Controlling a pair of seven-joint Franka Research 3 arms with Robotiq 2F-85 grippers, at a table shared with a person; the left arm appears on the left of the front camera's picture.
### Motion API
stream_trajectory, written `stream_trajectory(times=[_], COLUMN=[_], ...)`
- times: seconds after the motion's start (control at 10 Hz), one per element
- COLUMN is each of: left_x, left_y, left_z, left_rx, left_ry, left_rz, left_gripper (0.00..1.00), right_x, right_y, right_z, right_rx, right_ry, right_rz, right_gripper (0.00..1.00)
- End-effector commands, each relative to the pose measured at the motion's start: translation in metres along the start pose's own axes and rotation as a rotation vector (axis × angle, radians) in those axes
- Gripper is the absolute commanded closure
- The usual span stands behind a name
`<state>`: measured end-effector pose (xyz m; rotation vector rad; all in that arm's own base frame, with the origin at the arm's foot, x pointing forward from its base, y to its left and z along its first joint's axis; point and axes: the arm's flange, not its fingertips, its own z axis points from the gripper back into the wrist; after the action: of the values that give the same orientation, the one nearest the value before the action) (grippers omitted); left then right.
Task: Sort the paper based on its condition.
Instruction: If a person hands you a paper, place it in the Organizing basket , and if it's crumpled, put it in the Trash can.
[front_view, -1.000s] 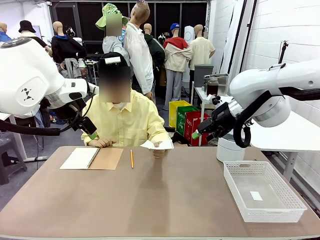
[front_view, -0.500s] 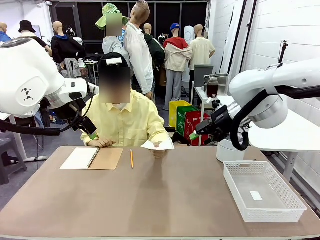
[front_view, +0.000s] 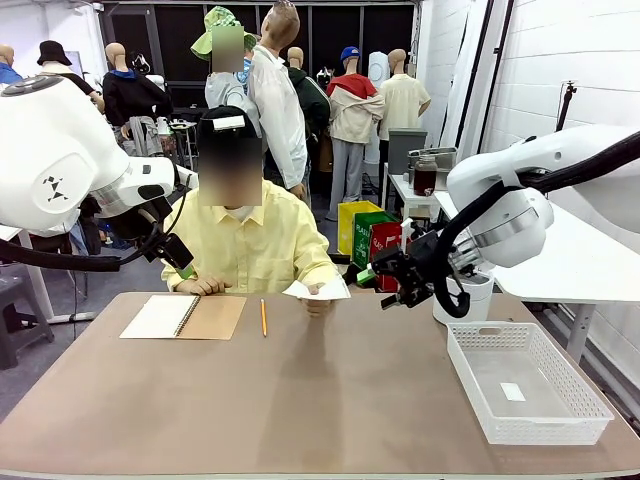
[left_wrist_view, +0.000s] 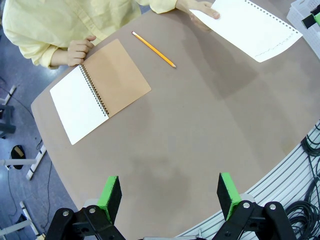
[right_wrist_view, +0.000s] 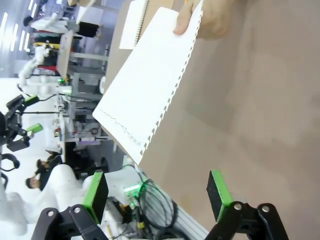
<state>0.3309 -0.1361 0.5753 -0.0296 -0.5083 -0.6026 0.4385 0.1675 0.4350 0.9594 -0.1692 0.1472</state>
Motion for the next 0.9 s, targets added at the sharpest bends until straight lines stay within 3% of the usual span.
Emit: stream_trajectory(times=[0.0, 0.8], left_x=[-0.001, -0.001], left_y=[0.001, 0.001], left_z=[-0.001, -0.001], left_rx=[0.0, 0.0], left_ry=[-0.009, -0.009], left_rz=[0.001, 0.001], left_gripper=[0.0, 0.0], right_x=[0.009, 0.029], right_y=[-0.005, -0.015], right_z=[-0.012, -0.051], right_rx=[0.066, 0.221], right_ry=[0.011, 0.124], right_rz=[-0.093, -0.312], right_gripper=[0.0, 0.0])
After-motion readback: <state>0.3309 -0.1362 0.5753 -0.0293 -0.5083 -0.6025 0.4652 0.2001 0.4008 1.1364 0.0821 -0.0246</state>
